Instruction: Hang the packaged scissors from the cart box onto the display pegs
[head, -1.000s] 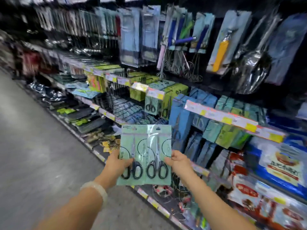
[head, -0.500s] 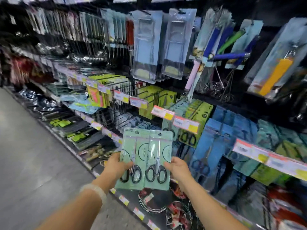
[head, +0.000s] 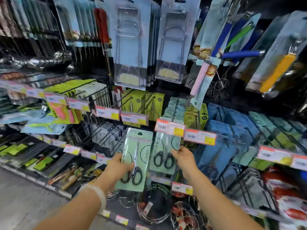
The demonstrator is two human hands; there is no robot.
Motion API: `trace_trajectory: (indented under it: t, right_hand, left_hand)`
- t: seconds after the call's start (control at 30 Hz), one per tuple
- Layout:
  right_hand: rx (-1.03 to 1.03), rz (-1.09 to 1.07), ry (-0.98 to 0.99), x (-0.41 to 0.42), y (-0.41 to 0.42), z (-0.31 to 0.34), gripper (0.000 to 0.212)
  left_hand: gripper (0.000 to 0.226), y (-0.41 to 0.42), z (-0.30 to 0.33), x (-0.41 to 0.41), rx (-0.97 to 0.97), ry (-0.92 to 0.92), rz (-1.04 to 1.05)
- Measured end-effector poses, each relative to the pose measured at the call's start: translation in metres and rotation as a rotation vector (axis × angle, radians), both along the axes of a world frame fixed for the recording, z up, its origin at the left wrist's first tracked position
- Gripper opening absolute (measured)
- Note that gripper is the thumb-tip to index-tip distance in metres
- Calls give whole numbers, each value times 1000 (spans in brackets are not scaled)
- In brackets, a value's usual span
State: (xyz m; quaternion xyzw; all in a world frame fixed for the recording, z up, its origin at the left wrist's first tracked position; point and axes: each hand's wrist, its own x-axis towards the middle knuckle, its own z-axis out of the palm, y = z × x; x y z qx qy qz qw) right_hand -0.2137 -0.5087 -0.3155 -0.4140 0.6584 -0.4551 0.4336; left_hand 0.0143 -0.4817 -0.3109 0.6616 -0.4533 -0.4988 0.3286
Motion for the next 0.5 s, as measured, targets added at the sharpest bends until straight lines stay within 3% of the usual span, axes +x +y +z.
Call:
trace_trajectory:
  t: [0.1, 0.23, 0.5]
  right_hand:
    - [41, -14, 60, 7, 2, -10, 25]
    - [49, -46, 62, 12, -1, -19, 21]
    - [-57, -100, -48, 11, -7, -15, 24]
  left_hand:
    - [17, -12, -4, 5, 4, -21, -46]
    - [23, -22, -8, 5, 24, -29, -97]
    - [15, -32, -10, 2, 24, -51, -179]
